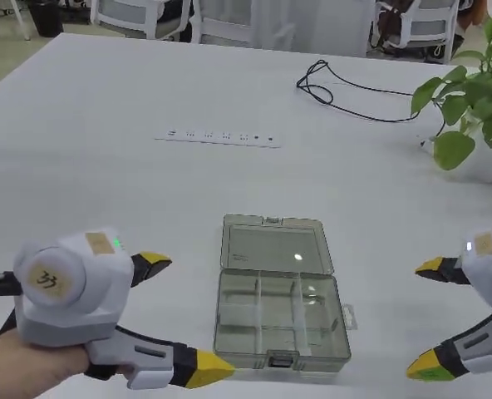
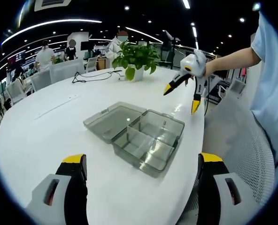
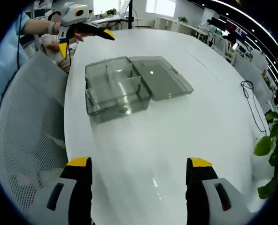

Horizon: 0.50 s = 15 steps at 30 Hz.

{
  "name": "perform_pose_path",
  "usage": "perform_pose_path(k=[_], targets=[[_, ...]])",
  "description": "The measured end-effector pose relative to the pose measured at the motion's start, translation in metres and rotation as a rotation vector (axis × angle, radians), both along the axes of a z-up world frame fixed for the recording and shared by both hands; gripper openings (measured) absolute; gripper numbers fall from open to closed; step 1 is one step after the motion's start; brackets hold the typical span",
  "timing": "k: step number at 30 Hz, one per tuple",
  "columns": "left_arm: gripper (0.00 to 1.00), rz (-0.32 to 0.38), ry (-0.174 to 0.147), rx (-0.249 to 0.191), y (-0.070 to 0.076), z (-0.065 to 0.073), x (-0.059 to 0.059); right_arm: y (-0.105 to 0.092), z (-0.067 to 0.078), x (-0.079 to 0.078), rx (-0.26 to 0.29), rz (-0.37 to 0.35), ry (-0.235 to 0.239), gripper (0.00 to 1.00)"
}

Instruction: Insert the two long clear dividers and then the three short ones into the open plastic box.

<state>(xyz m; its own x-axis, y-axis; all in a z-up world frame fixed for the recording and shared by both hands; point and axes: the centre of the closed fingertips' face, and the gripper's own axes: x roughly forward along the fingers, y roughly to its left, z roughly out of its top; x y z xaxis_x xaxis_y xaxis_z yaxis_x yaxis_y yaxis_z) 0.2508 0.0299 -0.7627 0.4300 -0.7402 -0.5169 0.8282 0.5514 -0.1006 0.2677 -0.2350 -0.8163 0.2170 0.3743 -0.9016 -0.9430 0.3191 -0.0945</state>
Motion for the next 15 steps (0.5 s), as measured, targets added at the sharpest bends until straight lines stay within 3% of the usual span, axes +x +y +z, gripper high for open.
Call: perform_pose_path(k=[3, 7, 8, 10, 15], targets=[[1.00, 0.001, 0.003, 0.002, 0.000, 0.000, 0.000, -0.012, -0.008, -0.003, -0.022, 0.008, 0.024, 0.79], [1.00, -0.001, -0.001, 0.003, -0.001, 0.001, -0.001, -0.024, -0.015, -0.010, -0.088, 0.087, 0.053, 0.72], [1.00, -0.001, -0.002, 0.003, -0.001, 0.001, -0.001, -0.027, -0.016, -0.013, -0.113, 0.141, 0.062, 0.70], [0.99, 0.002, -0.002, 0.000, -0.001, 0.001, -0.001, -0.030, -0.018, -0.012, -0.144, 0.185, 0.054, 0.67], [0.99, 0.006, -0.001, 0.000, 0.000, 0.001, -0.002, -0.026, -0.022, -0.011, -0.154, 0.237, 0.071, 0.51]])
